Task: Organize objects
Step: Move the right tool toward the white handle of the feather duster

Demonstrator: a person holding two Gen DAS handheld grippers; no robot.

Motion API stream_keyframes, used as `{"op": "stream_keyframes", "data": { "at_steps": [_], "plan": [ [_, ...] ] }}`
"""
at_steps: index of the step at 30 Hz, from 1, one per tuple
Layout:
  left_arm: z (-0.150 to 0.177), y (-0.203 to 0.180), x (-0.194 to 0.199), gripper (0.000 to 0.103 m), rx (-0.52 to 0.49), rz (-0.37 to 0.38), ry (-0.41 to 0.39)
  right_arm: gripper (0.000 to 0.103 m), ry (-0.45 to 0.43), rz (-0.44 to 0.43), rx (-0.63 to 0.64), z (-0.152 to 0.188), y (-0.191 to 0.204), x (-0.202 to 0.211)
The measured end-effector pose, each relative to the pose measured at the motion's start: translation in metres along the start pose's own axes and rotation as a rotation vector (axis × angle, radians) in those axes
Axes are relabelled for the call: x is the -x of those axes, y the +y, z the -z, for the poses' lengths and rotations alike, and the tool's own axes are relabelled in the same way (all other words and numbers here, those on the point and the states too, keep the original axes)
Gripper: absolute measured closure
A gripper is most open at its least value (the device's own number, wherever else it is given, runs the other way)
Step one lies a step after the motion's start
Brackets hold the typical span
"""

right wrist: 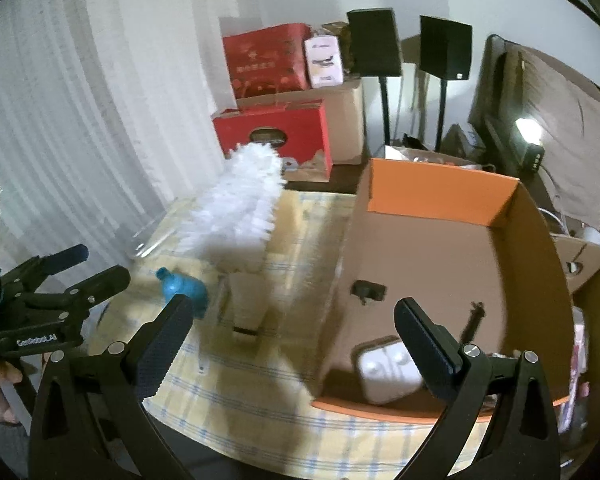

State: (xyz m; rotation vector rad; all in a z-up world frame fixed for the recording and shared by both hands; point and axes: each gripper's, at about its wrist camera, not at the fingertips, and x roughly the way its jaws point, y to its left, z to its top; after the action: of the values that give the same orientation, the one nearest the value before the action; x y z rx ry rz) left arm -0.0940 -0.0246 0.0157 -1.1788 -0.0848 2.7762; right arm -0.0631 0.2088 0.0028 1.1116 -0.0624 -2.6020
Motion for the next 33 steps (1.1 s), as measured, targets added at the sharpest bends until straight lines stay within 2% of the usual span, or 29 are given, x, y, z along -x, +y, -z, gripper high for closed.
{"op": "stream_keyframes", "data": {
  "at_steps": [5, 16, 21, 26, 29, 31, 33],
  "plan": [
    [0.006, 0.019, -0.005, 0.000, 0.016, -0.008, -0.008, 0.002, -0.008, -0.026, -0.002, 0.000, 0.012, -0.007],
    [0.020, 0.039, -0.033, 0.001, 0.037, -0.002, 0.022, 0.019, 0.047, -0.082, 0.009, 0.004, 0.033, -0.038],
    [0.029, 0.041, -0.042, 0.003, 0.050, 0.029, 0.041, 0.021, 0.060, -0.101, 0.013, 0.005, 0.039, -0.051],
    [0.048, 0.029, -0.048, 0.009, 0.042, 0.091, 0.074, 0.024, 0.071, -0.117, 0.002, -0.002, 0.042, -0.063],
    [0.059, 0.021, -0.054, 0.012, 0.049, 0.130, 0.100, 0.034, 0.078, -0.139, 0.001, -0.004, 0.045, -0.071],
    [0.065, 0.016, -0.060, 0.016, 0.053, 0.156, 0.126, 0.046, 0.091, -0.155, -0.001, -0.003, 0.049, -0.077],
    [0.070, 0.013, -0.066, 0.019, 0.054, 0.167, 0.144, 0.052, 0.109, -0.183, -0.012, 0.001, 0.051, -0.083]
  ]
}}
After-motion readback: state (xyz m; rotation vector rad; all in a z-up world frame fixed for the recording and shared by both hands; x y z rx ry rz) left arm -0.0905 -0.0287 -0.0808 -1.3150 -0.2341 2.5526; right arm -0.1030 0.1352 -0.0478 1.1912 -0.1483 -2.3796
